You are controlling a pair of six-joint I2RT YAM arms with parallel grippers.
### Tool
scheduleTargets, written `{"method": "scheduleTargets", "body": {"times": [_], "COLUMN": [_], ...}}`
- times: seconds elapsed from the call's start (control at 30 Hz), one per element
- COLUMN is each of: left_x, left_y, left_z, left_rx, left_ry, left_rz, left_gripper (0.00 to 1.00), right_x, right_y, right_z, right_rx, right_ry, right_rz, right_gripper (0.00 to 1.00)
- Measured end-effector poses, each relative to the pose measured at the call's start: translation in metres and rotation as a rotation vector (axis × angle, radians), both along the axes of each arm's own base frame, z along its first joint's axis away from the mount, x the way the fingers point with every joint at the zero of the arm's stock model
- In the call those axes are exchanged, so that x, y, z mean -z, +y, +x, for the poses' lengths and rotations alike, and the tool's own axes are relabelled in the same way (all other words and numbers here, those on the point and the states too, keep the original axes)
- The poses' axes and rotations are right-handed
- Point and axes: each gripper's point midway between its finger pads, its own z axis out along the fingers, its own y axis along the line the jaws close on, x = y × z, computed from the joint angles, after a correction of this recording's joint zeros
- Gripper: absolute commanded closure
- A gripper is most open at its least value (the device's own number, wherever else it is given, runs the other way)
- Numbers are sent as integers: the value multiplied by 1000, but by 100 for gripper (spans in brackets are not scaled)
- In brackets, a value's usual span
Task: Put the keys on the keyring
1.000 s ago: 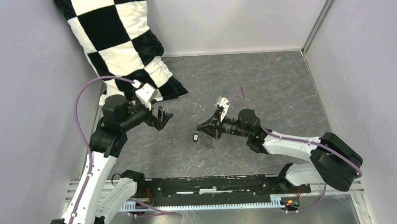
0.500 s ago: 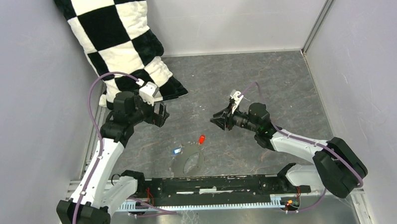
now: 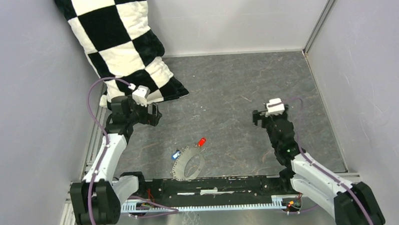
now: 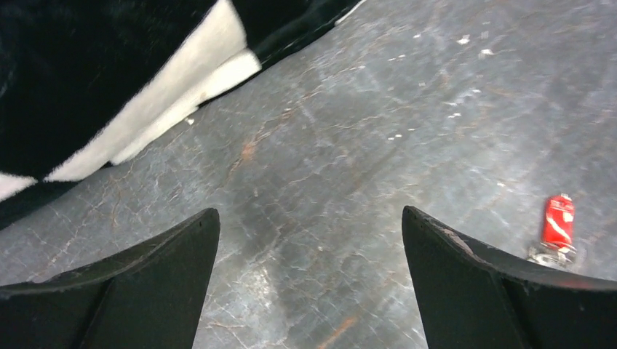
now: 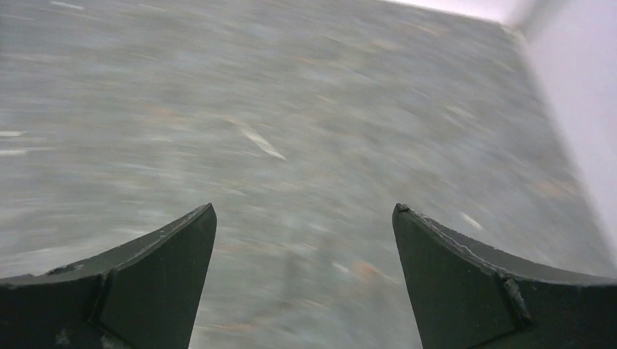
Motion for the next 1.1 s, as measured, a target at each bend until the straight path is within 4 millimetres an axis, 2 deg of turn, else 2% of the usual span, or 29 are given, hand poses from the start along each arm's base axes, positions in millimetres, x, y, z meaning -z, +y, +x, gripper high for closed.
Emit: {"method": "scheduleTargets", "body": {"times": [0.03,0.07,0.13,0.17,0.27,0.33,0.57,0.73,0.87,0.97,1.03,1.1], "left_x": [9,19,37,44,63,70,86,91,75,90,93,80], "left_y": [4,8,19,24,38,42,41,41,43,42,44,45], "left_z": [5,9,20,25,34,38,41,40,35,27,34,51], "left_rx": [-13,-27,-70,-93,-157,-183,-223,-230,-235,-255,-284,-301], "left_ry": [4,11,17,18,3,-29,-189,-258,-382,-359,-335,-369], "left_rz": [-1,-2,-19,-34,-70,-89,-152,-165,-155,-160,-153,-142], "left_gripper": [0,0,0,0,0,0,0,0,0,0,0,0], "right_x": [9,17,37,44,55,60,80,68,52,53,53,53], "right_y": [-29,-48,-98,-115,-153,-166,-164,-161,-153,-143,-141,-143], "right_z": [-2,-5,-14,-18,-25,-24,-17,-7,4,8,9,9], "right_rx": [116,187,380,447,600,653,635,628,585,542,520,520], "right_ry": [-13,-13,3,14,39,46,70,-3,-89,-95,-95,-94], "right_rz": [-35,-61,-121,-137,-152,-147,-154,-122,-104,-124,-127,-127], "right_gripper": [2,2,2,2,2,2,2,2,2,2,2,2]}}
